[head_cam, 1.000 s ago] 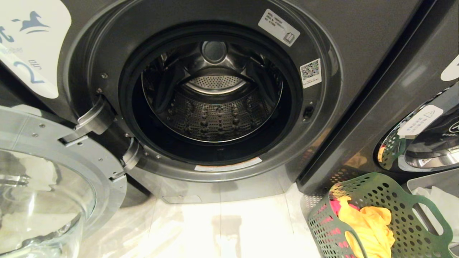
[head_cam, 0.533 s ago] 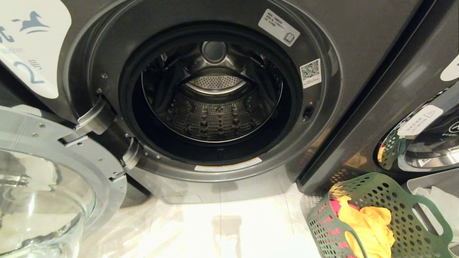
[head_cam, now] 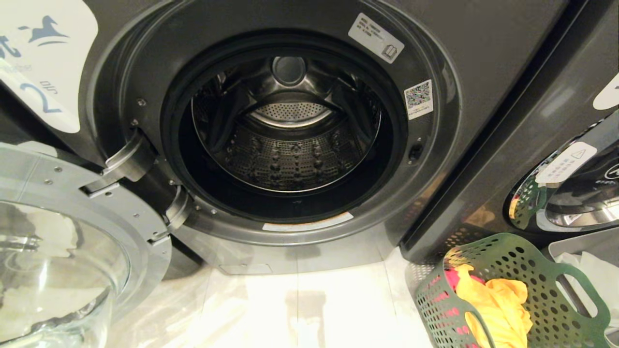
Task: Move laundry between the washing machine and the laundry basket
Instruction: Close the washing machine door with the left hand
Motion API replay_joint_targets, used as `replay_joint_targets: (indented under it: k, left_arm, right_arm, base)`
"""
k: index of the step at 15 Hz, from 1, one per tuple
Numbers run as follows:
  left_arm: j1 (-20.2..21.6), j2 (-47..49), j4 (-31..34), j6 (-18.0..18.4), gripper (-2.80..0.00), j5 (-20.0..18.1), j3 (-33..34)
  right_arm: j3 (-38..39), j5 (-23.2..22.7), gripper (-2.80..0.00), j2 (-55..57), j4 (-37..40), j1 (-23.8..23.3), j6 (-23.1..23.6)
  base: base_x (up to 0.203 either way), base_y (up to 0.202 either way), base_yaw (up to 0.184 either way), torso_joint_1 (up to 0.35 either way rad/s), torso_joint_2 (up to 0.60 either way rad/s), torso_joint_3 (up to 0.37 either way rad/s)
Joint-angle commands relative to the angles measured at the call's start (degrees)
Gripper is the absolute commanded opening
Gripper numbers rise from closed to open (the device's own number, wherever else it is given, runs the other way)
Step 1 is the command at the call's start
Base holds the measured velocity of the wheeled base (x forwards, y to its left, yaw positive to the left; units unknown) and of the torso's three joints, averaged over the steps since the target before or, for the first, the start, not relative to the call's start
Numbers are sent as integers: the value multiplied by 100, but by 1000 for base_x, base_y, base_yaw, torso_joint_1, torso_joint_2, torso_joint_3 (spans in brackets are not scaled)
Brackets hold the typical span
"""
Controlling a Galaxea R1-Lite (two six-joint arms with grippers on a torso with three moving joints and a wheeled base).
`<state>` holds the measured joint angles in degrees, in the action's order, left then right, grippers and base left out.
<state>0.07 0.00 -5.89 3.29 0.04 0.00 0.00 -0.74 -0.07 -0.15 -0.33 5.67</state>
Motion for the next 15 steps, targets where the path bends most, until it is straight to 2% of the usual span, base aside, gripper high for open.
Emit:
replay_joint_targets:
  k: [1, 15]
  left_arm:
    - [1, 6, -14, -9, -280, 0, 229]
    - [1, 0, -26, -39, -280, 14, 229]
  right_arm:
    - [0, -5, -280, 7, -2, -2, -4]
    - [0, -14, -280, 7, 6, -2, 40]
  base:
    - [0, 0, 0, 2, 2, 126]
    - [0, 0, 0, 3, 2, 200]
